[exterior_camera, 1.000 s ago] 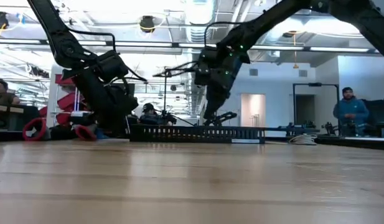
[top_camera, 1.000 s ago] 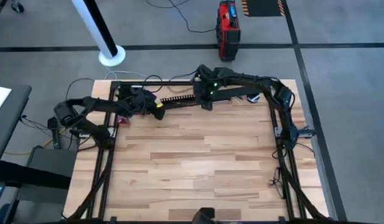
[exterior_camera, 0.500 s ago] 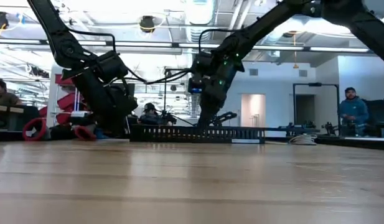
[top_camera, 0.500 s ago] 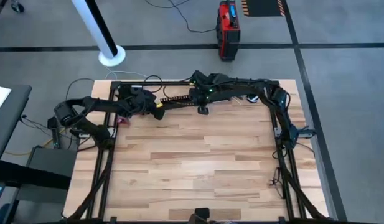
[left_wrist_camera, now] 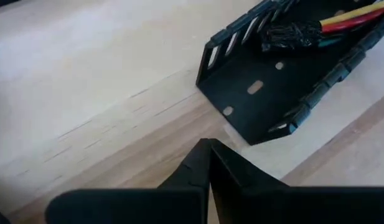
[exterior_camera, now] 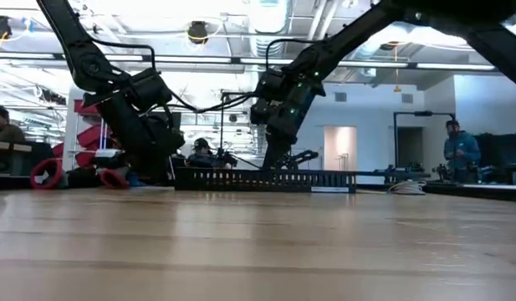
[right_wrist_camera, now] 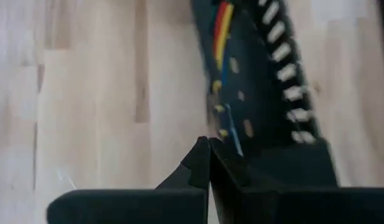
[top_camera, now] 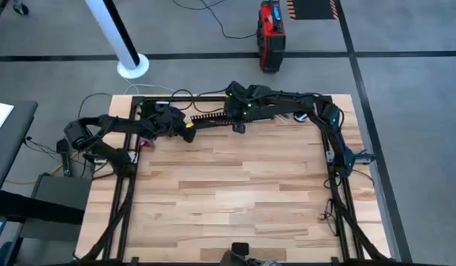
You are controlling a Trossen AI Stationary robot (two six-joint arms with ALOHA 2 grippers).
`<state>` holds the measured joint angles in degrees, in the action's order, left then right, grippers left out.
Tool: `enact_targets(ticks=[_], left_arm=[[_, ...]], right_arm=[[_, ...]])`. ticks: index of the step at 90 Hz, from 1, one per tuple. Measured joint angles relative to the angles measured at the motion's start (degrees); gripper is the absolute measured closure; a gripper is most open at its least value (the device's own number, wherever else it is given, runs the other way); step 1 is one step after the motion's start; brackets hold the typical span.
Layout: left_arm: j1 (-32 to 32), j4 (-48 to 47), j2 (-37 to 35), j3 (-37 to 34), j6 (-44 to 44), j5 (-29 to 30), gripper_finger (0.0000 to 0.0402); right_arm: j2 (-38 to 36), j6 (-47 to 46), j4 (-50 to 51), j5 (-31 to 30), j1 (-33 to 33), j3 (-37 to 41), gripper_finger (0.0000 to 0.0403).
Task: Ziptie cables
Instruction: Close the black cable duct
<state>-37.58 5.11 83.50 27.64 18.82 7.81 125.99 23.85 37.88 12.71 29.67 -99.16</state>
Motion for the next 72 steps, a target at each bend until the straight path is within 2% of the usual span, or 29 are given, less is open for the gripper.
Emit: enact_targets(ticks=[16,43,59,72], left_arm=[[0.3,0.8,0.0,0.1,-0.4,-0.5,0.0401],[0.8,0.4,0.0,2.7,-1.8,-1.1,0.0401],[2.7,0.7,0.0,5.1,-3.4,-5.9,0.0401],[5.0,5.6,0.0,6.2,-3.2,-9.9,0.0401]], right_arm=[[1.1,-0.5,1.5,-1.7,0.3,-3.0,0.0403],[1.1,-3.0,4.4,-1.1,1.9,-8.2,0.0403],[1.1,-1.5,10.3,-0.8,3.5,-11.4,0.0403],[1.1,-1.5,15.1,-2.8,6.8,-11.6,0.0403]])
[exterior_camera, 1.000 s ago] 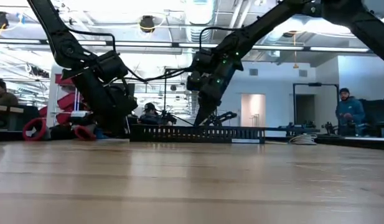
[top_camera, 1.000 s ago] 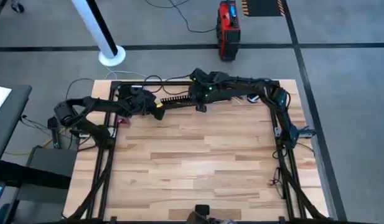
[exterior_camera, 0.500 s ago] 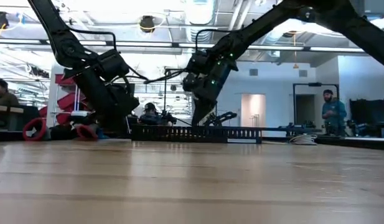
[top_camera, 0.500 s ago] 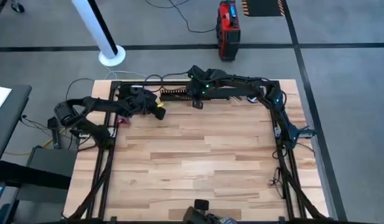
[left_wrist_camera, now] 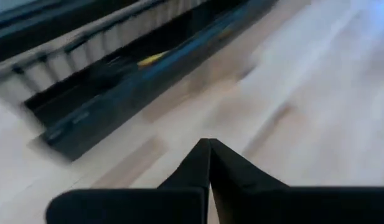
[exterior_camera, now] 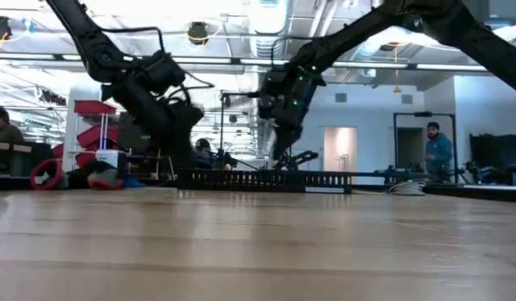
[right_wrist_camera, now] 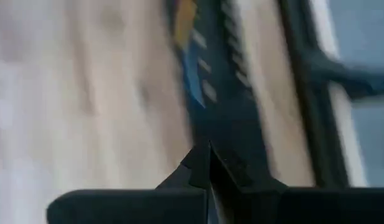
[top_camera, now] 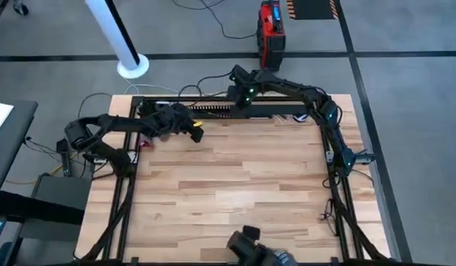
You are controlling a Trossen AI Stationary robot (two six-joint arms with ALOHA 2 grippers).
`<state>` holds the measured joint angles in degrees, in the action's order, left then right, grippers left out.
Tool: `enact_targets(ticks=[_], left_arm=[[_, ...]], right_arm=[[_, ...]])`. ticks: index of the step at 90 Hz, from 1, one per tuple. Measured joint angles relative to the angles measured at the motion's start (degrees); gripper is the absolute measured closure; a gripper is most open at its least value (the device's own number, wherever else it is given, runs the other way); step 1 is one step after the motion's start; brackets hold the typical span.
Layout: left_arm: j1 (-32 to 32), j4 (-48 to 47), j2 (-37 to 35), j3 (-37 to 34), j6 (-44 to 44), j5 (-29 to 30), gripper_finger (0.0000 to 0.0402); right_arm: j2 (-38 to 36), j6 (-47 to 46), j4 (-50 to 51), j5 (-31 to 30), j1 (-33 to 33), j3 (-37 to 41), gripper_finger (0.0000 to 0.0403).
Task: Ziptie cables
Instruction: Close the black cable duct
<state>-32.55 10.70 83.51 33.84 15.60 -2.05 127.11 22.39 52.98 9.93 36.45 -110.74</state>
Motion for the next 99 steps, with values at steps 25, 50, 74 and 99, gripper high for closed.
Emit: enact_targets(ticks=[25,50,74,99], left_arm=[[3.0,23.7,9.0,0.5,-3.9,-5.4,0.0401],[3.1,25.9,22.8,10.3,-8.5,-9.5,0.0401],[2.6,22.5,26.2,14.6,-7.9,-5.9,0.0401],[0.5,20.8,26.2,14.7,-6.2,-3.6,0.0401]], right_arm=[[0.0,1.5,3.0,-0.4,3.5,0.4,0.0403],[0.0,3.4,3.1,0.8,2.1,0.4,0.0403],[0.4,4.3,0.0,0.9,0.9,0.4,0.0403],[0.7,5.1,-3.3,0.6,0.4,2.9,0.0403]])
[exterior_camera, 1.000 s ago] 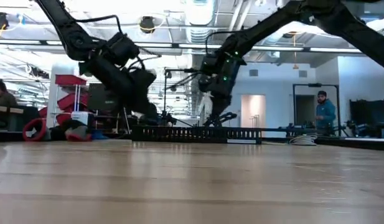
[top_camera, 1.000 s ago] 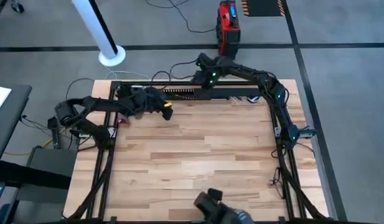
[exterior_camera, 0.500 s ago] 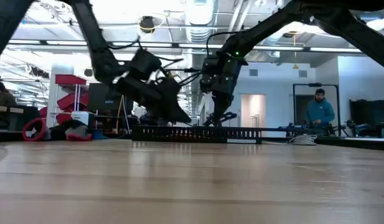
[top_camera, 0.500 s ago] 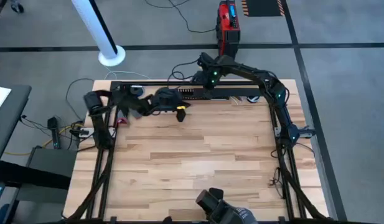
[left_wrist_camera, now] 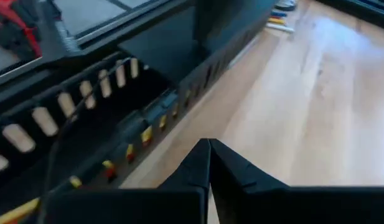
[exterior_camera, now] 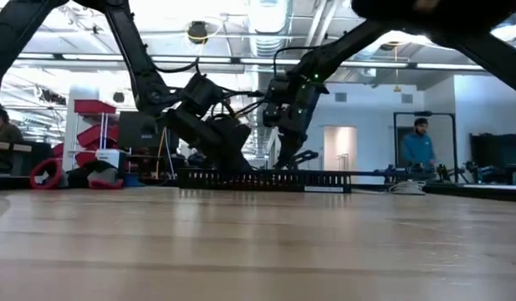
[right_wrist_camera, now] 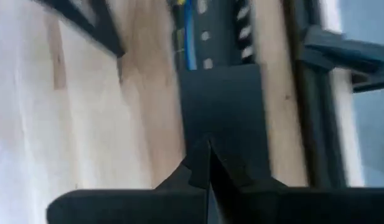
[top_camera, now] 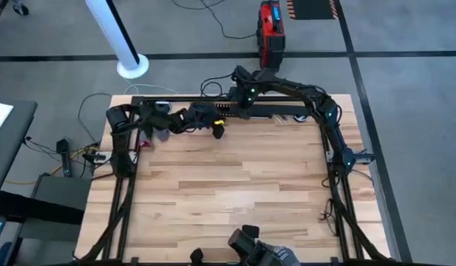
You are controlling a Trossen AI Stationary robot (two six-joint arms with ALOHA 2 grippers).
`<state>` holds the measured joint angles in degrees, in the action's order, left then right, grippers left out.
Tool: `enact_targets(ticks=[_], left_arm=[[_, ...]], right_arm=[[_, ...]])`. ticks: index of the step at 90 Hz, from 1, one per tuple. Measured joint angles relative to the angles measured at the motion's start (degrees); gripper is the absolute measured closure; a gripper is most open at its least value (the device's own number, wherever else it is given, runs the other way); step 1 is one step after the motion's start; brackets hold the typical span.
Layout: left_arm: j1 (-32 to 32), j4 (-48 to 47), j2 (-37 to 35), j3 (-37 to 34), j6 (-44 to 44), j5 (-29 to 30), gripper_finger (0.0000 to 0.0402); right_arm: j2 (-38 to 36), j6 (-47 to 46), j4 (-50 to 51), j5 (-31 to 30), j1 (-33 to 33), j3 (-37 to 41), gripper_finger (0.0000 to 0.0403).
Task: Ziptie cables
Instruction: Close the black cable duct
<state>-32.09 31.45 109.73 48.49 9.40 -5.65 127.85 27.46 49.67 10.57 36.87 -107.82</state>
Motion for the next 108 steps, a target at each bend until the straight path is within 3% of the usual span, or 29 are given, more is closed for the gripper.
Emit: enact_targets(ticks=[18,47,88,108], left_arm=[[-1.4,0.1,0.0,0.0,1.4,2.1,0.0401],[-1.7,2.0,0.0,0.7,2.7,0.4,0.0401],[-3.7,-1.9,0.0,1.5,7.7,3.2,0.0401],[-2.3,-13.5,0.0,7.5,-3.9,2.9,0.0401]], right_arm=[[0.0,0.0,-3.1,0.0,-0.1,1.2,0.0403],[0.6,0.1,-3.6,0.3,0.4,1.2,0.0403],[0.8,0.5,-4.9,0.3,0.3,1.2,0.0403],[0.8,1.3,-4.9,0.3,0.3,1.2,0.0403]])
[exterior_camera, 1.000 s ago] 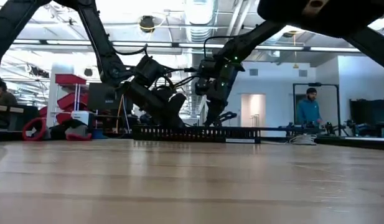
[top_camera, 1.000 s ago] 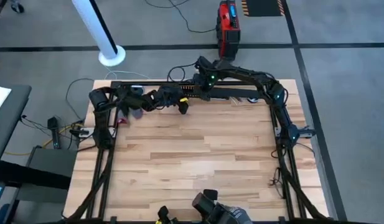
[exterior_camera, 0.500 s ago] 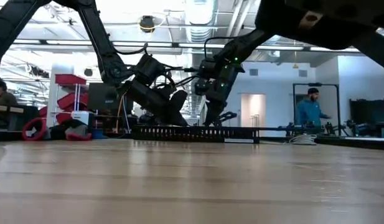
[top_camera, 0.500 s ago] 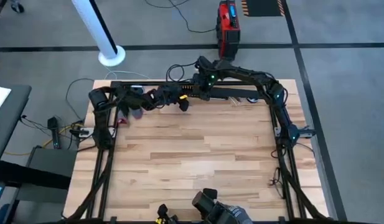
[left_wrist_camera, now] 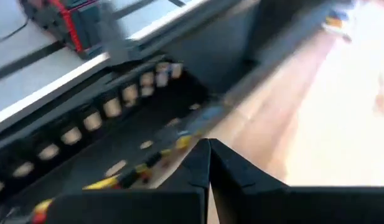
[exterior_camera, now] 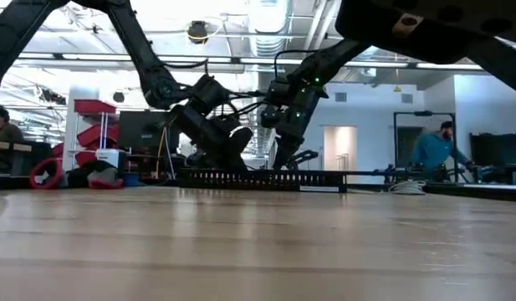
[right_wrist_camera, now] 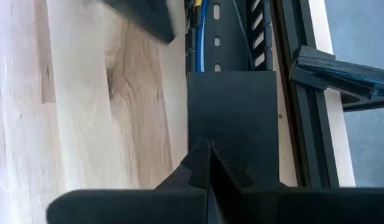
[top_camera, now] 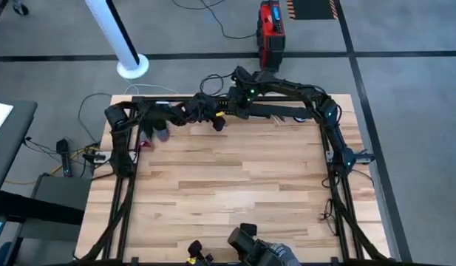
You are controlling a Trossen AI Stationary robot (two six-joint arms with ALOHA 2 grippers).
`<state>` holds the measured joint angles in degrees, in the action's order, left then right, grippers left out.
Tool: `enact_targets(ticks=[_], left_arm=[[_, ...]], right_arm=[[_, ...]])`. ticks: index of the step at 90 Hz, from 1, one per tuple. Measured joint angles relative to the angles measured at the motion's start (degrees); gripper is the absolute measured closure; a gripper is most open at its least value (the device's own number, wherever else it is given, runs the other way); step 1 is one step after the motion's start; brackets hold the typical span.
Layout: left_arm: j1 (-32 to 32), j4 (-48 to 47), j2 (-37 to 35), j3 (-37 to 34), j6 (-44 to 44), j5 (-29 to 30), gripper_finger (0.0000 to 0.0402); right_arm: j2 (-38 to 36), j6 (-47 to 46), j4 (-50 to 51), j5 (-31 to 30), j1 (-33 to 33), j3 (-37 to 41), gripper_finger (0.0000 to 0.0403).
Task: Ziptie cables
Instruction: Close the black cable duct
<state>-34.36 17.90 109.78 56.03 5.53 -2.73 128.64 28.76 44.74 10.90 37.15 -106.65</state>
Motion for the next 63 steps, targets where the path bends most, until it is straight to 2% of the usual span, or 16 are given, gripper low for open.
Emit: enact_targets(ticks=[10,25,37,63], left_arm=[[0.4,-1.5,0.0,2.0,-3.3,-0.3,0.0401],[-1.2,-1.5,0.8,2.5,-2.7,-2.2,0.0401],[-2.9,-0.6,2.8,2.9,0.2,-7.2,0.0401],[-3.4,-1.4,4.6,5.6,1.6,-7.3,0.0402]], right_arm=[[0.0,0.2,0.3,0.0,0.3,0.0,0.0403],[0.0,0.4,0.5,0.1,0.5,0.0,0.0403],[0.0,1.3,1.0,0.2,0.5,0.0,0.0403],[0.0,1.3,1.1,0.6,0.5,0.0,0.0403]])
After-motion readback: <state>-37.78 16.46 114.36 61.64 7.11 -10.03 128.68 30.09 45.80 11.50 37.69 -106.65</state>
